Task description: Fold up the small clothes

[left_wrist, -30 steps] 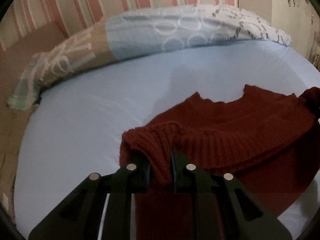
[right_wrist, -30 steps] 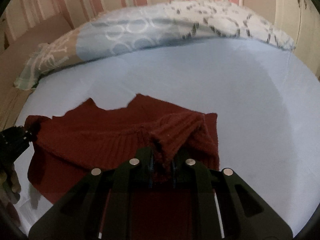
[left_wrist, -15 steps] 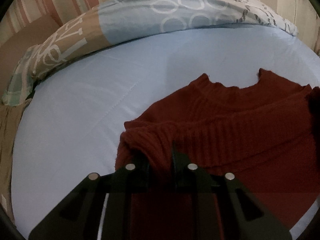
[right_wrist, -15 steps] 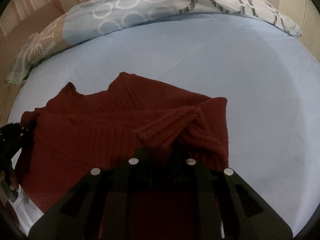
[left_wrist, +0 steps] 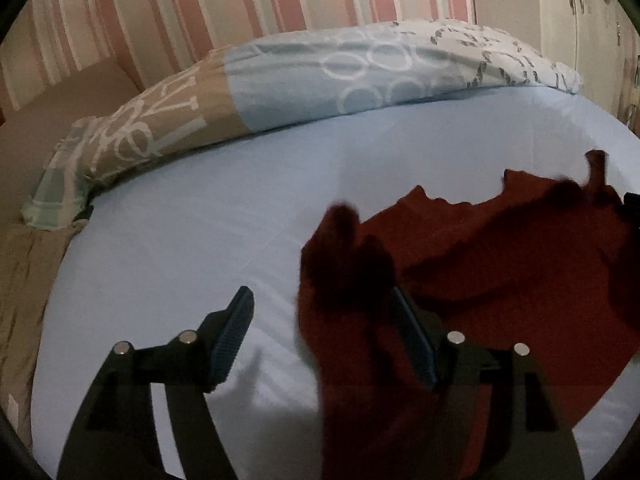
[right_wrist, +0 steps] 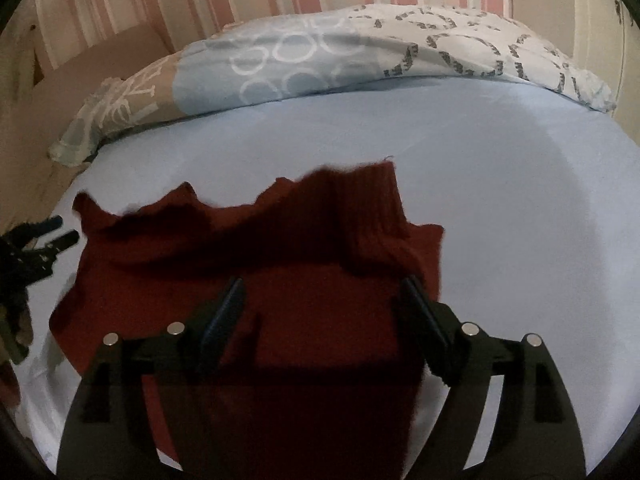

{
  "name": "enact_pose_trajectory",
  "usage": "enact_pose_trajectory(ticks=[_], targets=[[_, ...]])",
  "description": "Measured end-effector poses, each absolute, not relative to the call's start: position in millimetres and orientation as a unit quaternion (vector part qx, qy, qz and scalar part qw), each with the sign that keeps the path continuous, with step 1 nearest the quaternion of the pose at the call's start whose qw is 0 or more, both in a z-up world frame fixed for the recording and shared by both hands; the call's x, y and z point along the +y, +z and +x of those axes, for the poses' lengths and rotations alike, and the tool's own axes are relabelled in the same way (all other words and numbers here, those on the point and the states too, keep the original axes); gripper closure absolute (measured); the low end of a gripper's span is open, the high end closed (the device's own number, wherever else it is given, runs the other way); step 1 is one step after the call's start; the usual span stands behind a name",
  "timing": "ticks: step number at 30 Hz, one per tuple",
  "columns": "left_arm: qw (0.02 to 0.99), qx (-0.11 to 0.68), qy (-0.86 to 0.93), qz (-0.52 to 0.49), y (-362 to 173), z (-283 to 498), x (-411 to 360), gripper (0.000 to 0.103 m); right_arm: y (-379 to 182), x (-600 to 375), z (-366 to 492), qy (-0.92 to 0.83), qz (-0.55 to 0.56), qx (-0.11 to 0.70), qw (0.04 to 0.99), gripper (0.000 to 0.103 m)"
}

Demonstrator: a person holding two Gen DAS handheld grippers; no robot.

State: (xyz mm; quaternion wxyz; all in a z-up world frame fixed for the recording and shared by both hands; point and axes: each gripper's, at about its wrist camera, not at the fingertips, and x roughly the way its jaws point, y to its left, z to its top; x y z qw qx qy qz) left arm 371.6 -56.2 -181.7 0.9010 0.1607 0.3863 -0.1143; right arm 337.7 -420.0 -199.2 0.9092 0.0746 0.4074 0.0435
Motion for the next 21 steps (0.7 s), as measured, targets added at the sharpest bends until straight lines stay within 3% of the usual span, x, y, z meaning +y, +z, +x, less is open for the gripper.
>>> enact_pose_trajectory(ticks=[16, 19, 20, 21], targets=[[0.878, 0.422, -0.132, 0.184, -198.0, 383.4, -78.3, 0.032, -185.9, -444.1, 360.4, 0.002, 0.077, 0.406, 0.911, 0.024], [0.877, 0.428, -0.139, 0.169, -197.5, 384.0, -77.7, 0.032, -178.8, -456.9, 384.6, 0.005, 0.110, 0.422, 0.900, 0.041], [0.876, 0.432, -0.142, 0.164, -197.4, 385.3, -78.8, 0.032, -180.7, -458.5, 394.7, 0.009, 0.112, 0.436, 0.893, 0.062], [0.875, 0.434, -0.144, 0.159, -197.1, 387.2, -80.9, 0.032, -183.2, -458.4, 402.2, 0.009, 0.108, 0.446, 0.888, 0.070]])
